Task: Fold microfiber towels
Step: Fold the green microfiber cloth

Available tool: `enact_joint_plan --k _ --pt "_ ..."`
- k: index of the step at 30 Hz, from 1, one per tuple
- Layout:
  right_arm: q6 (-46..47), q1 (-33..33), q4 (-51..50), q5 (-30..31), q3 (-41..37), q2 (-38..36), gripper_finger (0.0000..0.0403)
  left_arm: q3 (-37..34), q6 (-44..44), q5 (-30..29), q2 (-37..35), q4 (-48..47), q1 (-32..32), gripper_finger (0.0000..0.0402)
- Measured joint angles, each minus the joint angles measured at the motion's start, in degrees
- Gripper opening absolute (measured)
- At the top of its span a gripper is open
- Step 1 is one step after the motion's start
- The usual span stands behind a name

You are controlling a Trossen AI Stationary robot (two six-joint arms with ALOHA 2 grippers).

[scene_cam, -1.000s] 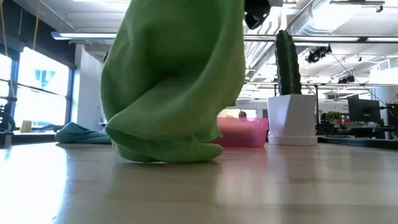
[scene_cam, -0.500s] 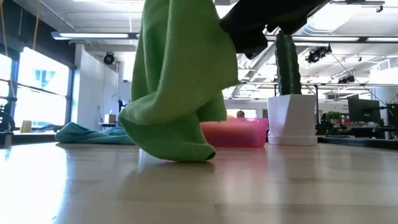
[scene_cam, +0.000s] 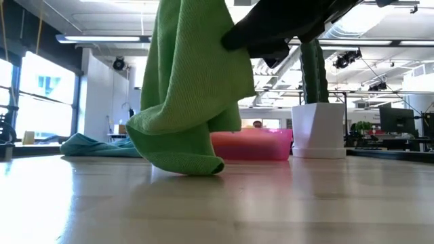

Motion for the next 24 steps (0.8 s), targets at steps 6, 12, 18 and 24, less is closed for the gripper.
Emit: enact_joint_plan --k 6,12,18,24 --pt "6.06 0.0 -1.66 0.01 0.0 -0.14 0.0011 0.0 -1.34 0.29 0.0 -2.35 -0.24 0.0" --pt "11.03 0.51 -9.01 -0.22 0.0 -3.28 0.0003 0.0 -7.36 0.31 0.04 -10.17 -0.31 0.0" --pt "15.86 1.87 -17.16 2.09 0.0 -9.13 0.0001 0.0 -12.36 0.55 0.05 -14.1 -1.2 0.0" --pt "20.84 2.73 -27.38 5.72 0.02 -16.08 0.0 -0.17 -16.28 4.82 1.1 -15.16 -3.68 0.0"
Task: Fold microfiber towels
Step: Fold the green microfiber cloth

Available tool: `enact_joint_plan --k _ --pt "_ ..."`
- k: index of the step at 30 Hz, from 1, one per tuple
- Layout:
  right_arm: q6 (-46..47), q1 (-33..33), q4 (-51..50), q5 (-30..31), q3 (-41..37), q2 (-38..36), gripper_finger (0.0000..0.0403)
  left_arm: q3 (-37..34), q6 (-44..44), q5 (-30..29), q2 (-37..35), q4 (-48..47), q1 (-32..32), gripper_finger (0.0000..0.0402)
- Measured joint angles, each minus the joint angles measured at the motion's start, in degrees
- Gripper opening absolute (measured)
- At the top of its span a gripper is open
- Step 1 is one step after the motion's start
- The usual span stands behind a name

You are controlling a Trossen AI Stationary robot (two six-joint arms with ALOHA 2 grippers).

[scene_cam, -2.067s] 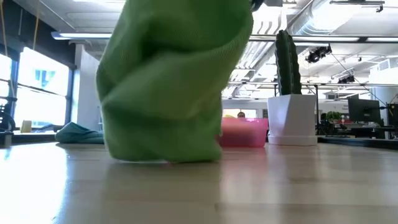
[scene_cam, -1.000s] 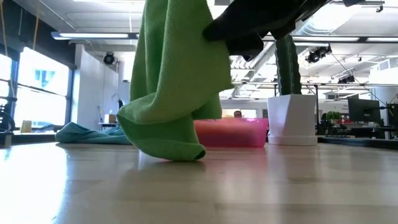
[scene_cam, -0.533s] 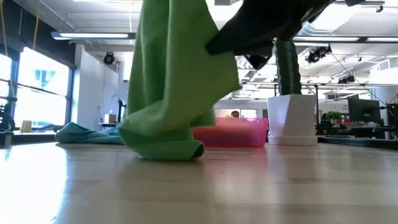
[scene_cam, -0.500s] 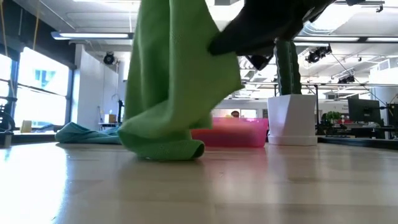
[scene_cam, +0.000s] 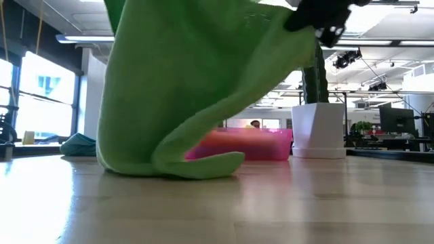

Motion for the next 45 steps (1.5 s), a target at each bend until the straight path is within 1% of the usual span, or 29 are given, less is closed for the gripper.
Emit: enact_joint_plan --k 4,6,9,14,17,20,23,25,29,32,34,37,41,45 --pt "5.24 -0.86 -6.22 -0.09 0.28 -3.28 0.0 -2.26 -5.58 1.21 1.47 -0.27 -1.82 0.0" --pt "7.03 -1.27 -10.66 -0.08 2.06 -4.1 0.0 -3.13 -6.82 1.66 2.72 -0.47 -2.32 0.0" --pt "7.53 -1.68 -20.99 1.6 7.11 -4.36 0.0 -3.66 -7.28 0.76 4.09 -4.18 -2.53 0.0" --pt "5.9 -2.87 -39.36 5.37 18.23 -2.5 0.0 -3.56 -5.18 -5.01 5.17 -7.12 -1.84 0.0" --pt "1.96 -4.01 -48.39 8.92 25.09 -1.13 0.0 -3.43 -1.66 -9.58 5.35 -9.26 -0.73 0.0" --pt "-4.89 -5.14 -54.47 11.33 30.88 0.26 0.0 -2.85 3.01 -16.22 4.92 -10.93 0.55 0.0" --pt "-13.65 -6.34 -57.26 13.27 36.08 1.48 0.0 -3.03 8.34 -23.5 4.85 -11.89 1.8 0.0" --pt "-17.94 -7.05 -58.61 16.65 38.94 2.26 0.0 -3.0 11.66 -29.0 4.44 -12.03 2.49 0.0" --pt "-22.23 -8.61 -61.21 25.09 42.71 3.1 0.0 -3.0 15.95 -41.87 4.12 -11.84 3.19 0.0" --pt "-22.68 -10.21 -63.42 25.74 43.65 3.31 0.0 -2.96 18.25 -51.27 3.71 -11.84 3.17 0.0" --pt "-22.81 -11.42 -64.96 25.73 43.27 3.31 0.0 -2.96 20.45 -55.6 3.69 -11.74 3.15 0.0" --pt "-22.68 -13.59 -69.19 25.7 43.04 3.7 0.0 -2.96 23.73 -59.57 3.58 -11.54 3.15 0.0" --pt "-23.4 -16.24 -70.24 25.93 43.04 4.05 0.0 -2.96 25.57 -59.55 3.6 -11.38 3.65 0.0" --pt "-29.25 -18.18 -70.08 26.02 43.15 3.99 0.0 -2.96 28.27 -60.13 3.6 -11.36 4.52 0.0"
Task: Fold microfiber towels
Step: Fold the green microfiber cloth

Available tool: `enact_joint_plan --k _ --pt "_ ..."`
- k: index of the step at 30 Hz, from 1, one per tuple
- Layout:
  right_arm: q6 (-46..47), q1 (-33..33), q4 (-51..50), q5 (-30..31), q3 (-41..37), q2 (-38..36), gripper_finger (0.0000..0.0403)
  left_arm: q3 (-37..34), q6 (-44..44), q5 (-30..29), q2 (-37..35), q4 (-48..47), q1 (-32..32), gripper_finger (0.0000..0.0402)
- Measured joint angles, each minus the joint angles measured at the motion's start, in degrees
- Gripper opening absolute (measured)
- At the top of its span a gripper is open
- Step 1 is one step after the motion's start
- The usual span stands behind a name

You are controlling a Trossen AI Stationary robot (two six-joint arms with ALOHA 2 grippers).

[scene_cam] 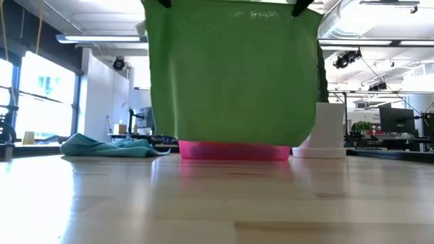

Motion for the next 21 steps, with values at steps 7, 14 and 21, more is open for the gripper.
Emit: enact_joint_plan --k 7,14,21 --pt "-8.14 -3.03 2.16 2.67 0.09 0.0 0.0 0.0 0.27 -4.42 0.0 -0.09 2.32 0.0" --pt "3.87 -2.72 1.85 -8.57 -0.06 -0.02 0.0 0.0 -13.2 10.85 0.0 -0.27 1.27 0.0" --pt "22.39 4.82 8.85 -36.59 -9.8 -0.2 0.0 -2.69 -35.19 44.79 0.4 7.68 -5.13 0.0"
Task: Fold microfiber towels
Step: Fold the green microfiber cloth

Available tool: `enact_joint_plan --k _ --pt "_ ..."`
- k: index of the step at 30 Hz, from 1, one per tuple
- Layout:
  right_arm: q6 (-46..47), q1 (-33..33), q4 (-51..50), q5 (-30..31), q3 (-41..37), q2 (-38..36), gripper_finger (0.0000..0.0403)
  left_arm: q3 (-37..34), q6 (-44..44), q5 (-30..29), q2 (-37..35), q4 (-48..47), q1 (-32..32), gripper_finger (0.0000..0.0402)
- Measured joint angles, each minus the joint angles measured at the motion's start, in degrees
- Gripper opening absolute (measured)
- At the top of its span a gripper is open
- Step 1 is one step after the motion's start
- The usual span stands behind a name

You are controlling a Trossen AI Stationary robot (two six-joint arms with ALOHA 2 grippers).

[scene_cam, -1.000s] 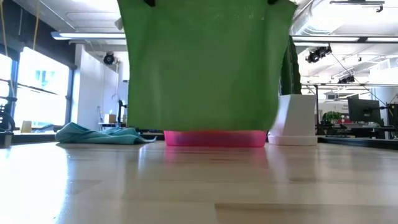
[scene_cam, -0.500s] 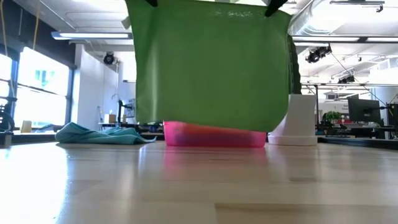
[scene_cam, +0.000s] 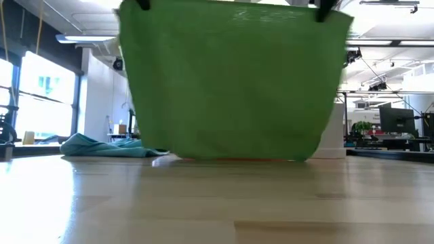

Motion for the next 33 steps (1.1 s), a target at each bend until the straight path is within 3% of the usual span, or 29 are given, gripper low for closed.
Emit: enact_joint_plan --k 4,7,15,22,28,33 --pt "4.03 7.17 16.48 -4.57 -12.38 0.06 0.0 -3.64 -0.38 5.43 1.6 7.96 -5.74 0.0" --pt "8.6 11.96 28.7 -5.29 -20.21 0.09 0.0 -6.27 -3.1 5.73 3.74 10.28 -9.14 0.0" --pt "15.79 19.3 50.55 -4.51 -30.48 1.44 0.0 -8.76 -4.79 10.84 13.41 14.61 -15.41 0.0" --pt "7.28 18.46 52.22 -7.98 -30.97 6.5 0.0 -8.61 1.16 20.64 19.45 19.64 -15.1 0.0" --pt "-3.53 14.78 49.07 -7.23 -30.57 7.58 0.0 -8.61 1.68 19.31 19.86 15.52 -12.74 0.0" --pt "-11.63 10.43 44.78 -5.23 -30.57 7.58 0.0 -8.98 3.95 14.47 19.86 12.1 -10.48 0.0"
